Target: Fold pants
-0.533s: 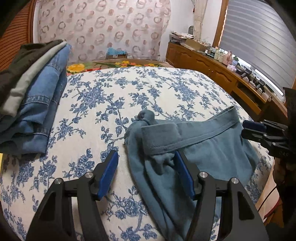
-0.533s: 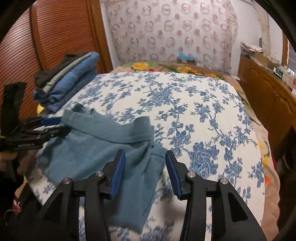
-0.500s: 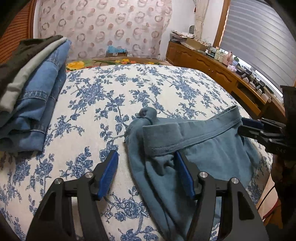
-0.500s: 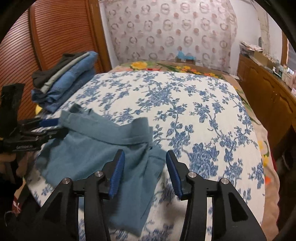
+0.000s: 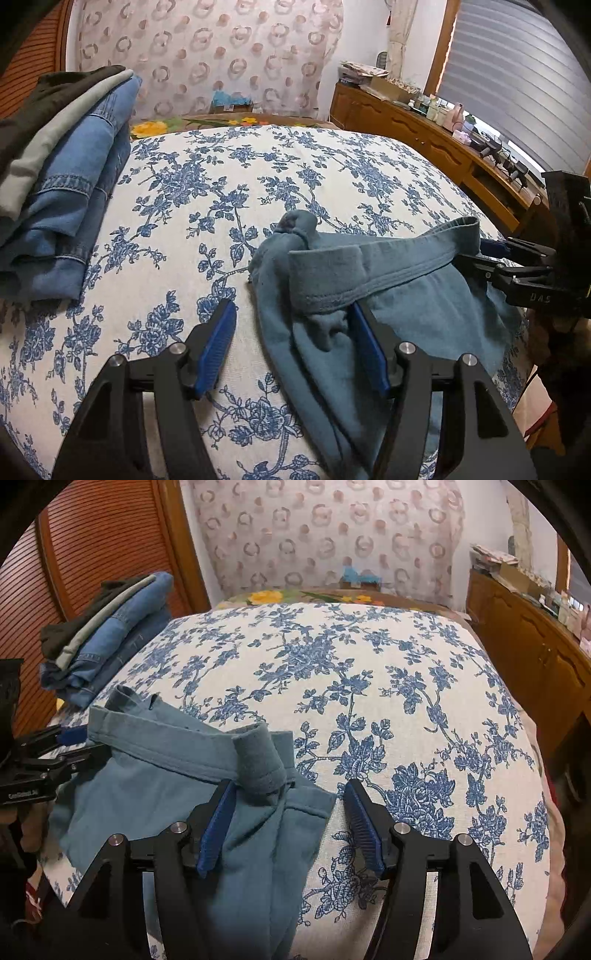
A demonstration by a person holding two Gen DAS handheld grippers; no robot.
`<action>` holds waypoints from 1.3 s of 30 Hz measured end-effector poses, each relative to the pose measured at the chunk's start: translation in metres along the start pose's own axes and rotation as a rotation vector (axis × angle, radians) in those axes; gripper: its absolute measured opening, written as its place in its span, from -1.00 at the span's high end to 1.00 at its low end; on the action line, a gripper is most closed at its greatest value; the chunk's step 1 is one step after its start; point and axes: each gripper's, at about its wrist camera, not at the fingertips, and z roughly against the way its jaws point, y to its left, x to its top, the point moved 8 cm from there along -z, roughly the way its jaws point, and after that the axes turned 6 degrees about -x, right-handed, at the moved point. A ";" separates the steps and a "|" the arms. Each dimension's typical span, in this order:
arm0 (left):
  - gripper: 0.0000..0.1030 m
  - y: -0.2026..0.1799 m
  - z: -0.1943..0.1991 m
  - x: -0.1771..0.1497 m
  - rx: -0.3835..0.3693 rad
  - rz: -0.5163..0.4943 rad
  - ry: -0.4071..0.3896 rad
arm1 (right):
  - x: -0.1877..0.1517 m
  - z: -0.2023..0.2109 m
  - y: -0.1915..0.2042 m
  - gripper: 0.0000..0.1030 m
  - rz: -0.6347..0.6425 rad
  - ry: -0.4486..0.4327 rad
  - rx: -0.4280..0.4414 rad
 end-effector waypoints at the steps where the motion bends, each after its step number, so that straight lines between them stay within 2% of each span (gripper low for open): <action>1: -0.23 0.000 0.000 0.000 -0.001 0.001 0.000 | 0.000 -0.001 0.001 -0.29 0.004 -0.001 -0.002; 4: -0.23 0.000 -0.001 0.000 0.002 0.000 0.002 | 0.000 -0.003 0.005 -0.36 0.031 0.000 -0.013; 14: -0.23 -0.004 0.002 0.014 -0.032 0.011 0.007 | 0.000 -0.004 0.006 -0.36 0.026 -0.003 -0.016; 22: -0.23 0.002 -0.009 0.016 -0.071 0.062 0.027 | 0.000 -0.004 0.006 -0.35 0.028 -0.002 -0.018; 26: -0.23 0.002 -0.008 0.016 -0.073 0.052 0.010 | 0.000 -0.004 0.010 -0.18 0.054 0.015 -0.005; 37: -0.23 0.002 -0.008 0.016 -0.069 0.049 0.011 | 0.000 -0.002 0.018 0.54 0.051 0.020 0.054; 39: -0.23 0.002 -0.009 0.016 -0.067 0.048 0.011 | 0.000 -0.001 0.019 0.60 0.052 0.017 0.063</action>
